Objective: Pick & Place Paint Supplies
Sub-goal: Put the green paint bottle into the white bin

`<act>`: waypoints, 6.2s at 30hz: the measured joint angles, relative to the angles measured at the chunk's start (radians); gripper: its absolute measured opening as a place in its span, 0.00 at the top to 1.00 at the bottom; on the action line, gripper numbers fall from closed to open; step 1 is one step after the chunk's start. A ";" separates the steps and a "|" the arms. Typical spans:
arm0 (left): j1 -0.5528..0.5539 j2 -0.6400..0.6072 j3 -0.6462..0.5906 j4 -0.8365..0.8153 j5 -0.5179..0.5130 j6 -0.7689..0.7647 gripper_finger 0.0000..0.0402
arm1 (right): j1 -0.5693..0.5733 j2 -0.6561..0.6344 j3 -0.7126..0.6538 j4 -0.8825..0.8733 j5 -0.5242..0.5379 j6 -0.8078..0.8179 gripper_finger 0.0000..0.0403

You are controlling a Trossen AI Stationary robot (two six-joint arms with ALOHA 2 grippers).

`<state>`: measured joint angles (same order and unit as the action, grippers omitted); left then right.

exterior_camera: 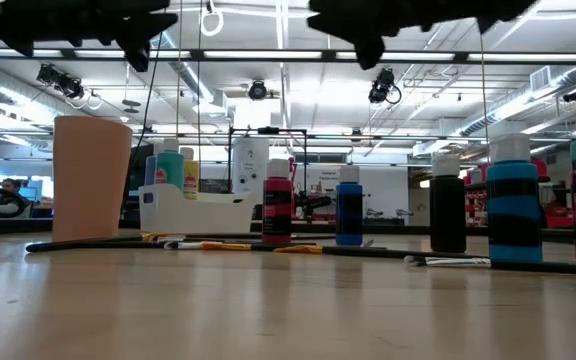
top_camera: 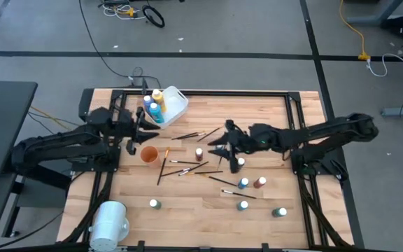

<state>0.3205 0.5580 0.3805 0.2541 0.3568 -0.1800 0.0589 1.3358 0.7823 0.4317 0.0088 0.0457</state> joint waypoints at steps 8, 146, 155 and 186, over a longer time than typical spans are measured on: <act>-0.046 0.192 0.000 0.124 0.003 0.002 0.69 | 0.022 -0.069 -0.181 0.120 0.002 -0.001 0.69; -0.293 0.590 0.374 -0.102 -0.857 0.227 0.67 | 0.014 -0.063 -0.205 0.277 0.211 -0.028 0.49; 0.053 0.591 0.369 -0.153 -0.693 0.244 0.68 | 0.014 -0.063 -0.205 0.278 0.211 -0.028 0.49; 0.036 0.651 0.367 -0.400 -0.761 0.020 0.68 | 0.014 0.142 -0.205 0.546 0.212 -0.027 0.49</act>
<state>0.3568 1.2087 0.7479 -0.1463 -0.4038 -0.1602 0.0731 1.4774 0.5776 0.9773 0.2205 0.0191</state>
